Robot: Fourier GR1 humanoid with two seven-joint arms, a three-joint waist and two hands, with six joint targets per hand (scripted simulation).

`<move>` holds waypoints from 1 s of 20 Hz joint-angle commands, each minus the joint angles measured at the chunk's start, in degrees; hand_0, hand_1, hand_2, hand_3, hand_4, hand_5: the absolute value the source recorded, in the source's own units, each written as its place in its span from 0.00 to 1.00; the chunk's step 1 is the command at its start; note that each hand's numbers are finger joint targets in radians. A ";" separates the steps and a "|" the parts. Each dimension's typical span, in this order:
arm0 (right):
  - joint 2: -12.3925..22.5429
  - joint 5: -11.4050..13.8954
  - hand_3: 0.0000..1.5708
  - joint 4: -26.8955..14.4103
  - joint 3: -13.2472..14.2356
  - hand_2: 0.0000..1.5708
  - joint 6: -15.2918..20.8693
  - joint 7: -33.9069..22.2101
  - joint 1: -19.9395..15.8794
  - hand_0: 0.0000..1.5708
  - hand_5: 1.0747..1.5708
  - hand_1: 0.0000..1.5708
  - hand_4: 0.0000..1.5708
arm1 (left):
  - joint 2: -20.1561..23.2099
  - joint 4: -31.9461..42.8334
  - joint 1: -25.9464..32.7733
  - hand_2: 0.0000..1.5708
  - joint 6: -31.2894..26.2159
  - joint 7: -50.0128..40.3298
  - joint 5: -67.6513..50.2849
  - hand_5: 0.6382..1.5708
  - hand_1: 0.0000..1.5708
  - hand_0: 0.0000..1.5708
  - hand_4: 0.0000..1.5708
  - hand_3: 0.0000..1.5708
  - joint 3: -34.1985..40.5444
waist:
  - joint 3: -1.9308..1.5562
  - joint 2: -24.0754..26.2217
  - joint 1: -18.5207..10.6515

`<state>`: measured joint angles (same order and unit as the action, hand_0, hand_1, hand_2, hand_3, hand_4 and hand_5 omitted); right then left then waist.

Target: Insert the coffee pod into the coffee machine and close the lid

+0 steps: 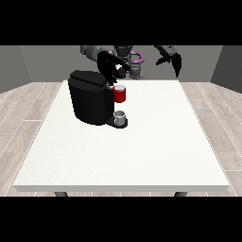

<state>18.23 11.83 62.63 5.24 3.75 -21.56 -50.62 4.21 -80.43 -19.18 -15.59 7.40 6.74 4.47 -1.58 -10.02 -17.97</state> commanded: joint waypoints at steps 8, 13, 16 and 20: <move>-0.87 0.00 0.00 7.02 -1.13 0.00 -2.39 1.14 -8.82 0.00 1.00 0.00 0.00 | -0.92 0.72 -5.48 0.00 -1.53 -0.89 -0.32 1.00 0.00 0.00 0.27 0.00 -1.93 | 1.52 -4.37 -10.65; 0.93 0.24 0.00 7.22 0.68 0.00 -3.23 1.15 -9.92 0.00 1.00 0.00 0.00 | -0.72 0.72 -6.93 0.00 -3.28 0.21 -0.49 1.00 0.00 0.00 0.00 0.00 -3.05 | 1.54 -6.86 -14.24; 0.94 -0.73 0.00 6.37 1.71 0.00 -3.14 4.57 -12.03 0.00 1.00 0.00 0.00 | -0.89 0.38 -9.69 0.00 -3.74 1.04 -1.22 1.00 0.00 0.00 0.18 0.00 -2.92 | 1.56 -10.89 -14.11; -3.09 -0.91 0.00 3.12 1.22 0.00 -0.88 4.92 -15.46 0.00 1.00 0.00 0.00 | -1.87 0.16 -9.20 0.00 -1.58 1.21 1.30 1.00 0.00 0.00 0.17 0.00 -4.44 | 1.61 -11.27 -14.00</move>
<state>18.37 11.40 67.39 7.21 1.64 -18.77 -62.54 3.78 -79.82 -28.21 -18.66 7.69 6.05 1.95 -0.46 -19.66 -30.92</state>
